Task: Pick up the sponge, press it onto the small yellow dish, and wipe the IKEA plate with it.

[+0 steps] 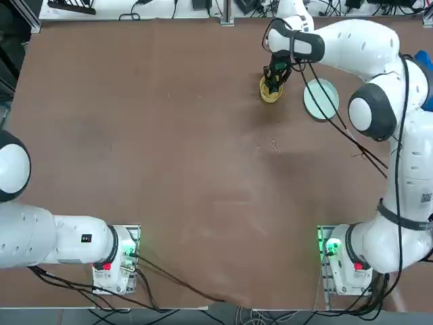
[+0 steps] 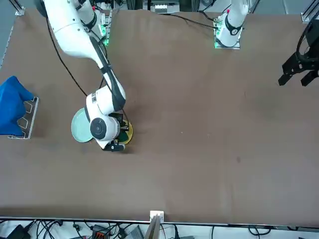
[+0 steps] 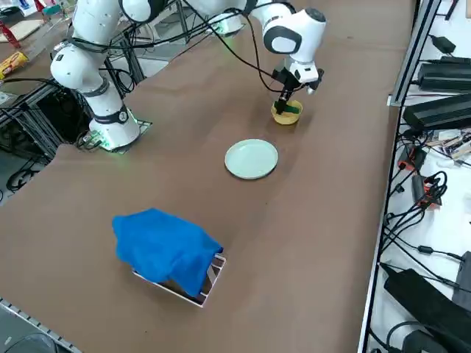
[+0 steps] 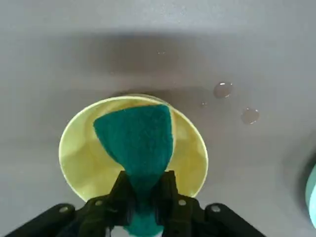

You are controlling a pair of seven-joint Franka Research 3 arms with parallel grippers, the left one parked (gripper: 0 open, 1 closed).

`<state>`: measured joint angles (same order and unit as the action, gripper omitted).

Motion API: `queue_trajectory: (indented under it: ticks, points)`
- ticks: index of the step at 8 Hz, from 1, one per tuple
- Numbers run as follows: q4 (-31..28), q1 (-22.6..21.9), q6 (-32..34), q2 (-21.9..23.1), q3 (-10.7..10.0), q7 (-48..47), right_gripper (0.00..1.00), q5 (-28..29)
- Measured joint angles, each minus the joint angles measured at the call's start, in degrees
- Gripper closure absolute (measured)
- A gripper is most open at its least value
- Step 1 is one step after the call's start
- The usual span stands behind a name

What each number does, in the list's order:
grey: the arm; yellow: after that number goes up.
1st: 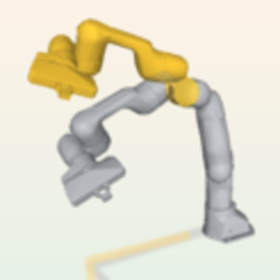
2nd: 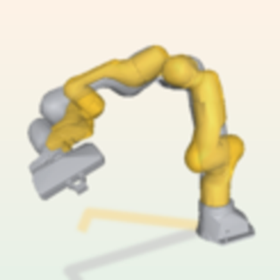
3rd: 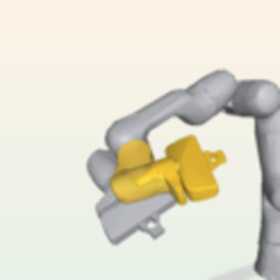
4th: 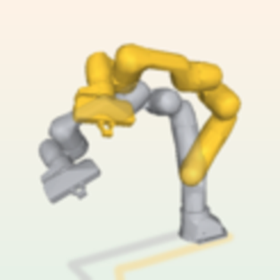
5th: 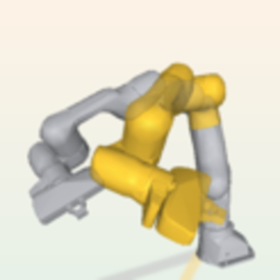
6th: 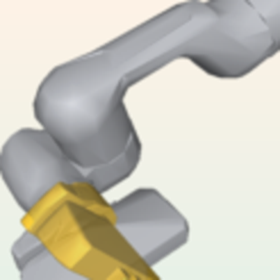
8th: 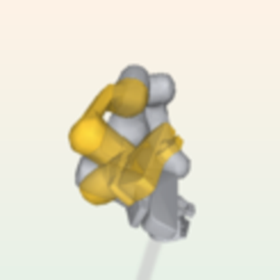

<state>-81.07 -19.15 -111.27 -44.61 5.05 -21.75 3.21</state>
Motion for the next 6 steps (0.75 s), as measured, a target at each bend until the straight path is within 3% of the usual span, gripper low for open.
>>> queue_trajectory:
  ticks: [6]
  points:
    - [0.18, -0.05, -0.75, -1.62, 0.07, 0.03, 0.78, 0.0]
